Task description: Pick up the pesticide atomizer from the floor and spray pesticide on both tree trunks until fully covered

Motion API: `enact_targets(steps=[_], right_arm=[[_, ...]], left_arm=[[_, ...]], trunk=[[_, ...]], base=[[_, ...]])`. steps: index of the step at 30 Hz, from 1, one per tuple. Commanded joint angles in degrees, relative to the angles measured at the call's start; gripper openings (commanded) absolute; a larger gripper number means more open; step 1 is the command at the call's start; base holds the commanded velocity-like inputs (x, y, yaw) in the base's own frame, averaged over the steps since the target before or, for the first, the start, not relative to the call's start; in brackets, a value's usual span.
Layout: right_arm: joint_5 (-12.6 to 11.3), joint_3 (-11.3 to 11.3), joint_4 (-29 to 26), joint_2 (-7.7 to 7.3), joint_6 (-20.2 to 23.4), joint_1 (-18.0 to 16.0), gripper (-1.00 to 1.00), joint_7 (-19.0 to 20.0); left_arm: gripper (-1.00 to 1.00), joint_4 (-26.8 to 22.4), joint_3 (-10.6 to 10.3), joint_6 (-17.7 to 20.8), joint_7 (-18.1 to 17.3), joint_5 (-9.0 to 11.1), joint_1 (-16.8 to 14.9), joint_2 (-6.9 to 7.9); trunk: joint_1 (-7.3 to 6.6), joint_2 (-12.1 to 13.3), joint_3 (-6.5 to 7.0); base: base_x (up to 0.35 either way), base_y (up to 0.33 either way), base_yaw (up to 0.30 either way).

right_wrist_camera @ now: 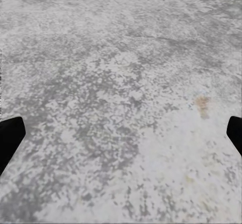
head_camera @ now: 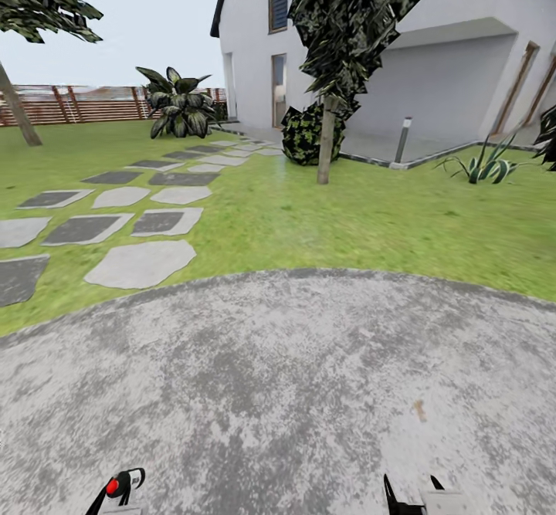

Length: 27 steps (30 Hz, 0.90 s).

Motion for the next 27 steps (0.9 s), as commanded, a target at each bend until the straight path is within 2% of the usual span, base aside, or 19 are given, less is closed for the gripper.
enact_targets(steps=[1, 27], right_arm=[[0.0, 0.0, 0.0, 0.03, 0.0, 0.0, 1.00, 0.0], [0.1, 0.1, 0.2, 0.09, 0.0, 0.0, 1.00, 0.0]], left_arm=[[-1.00, 0.0, 0.0, 0.1, 0.0, 0.0, 0.0, 0.00], [-1.00, 2.0, 0.1, 0.3, 0.1, 0.0, 0.0, -0.06]], trunk=[[0.00, 0.0, 0.00], [0.00, 0.0, 0.00]], base=[[0.329, 0.000, 0.210], [0.336, 0.000, 0.274]])
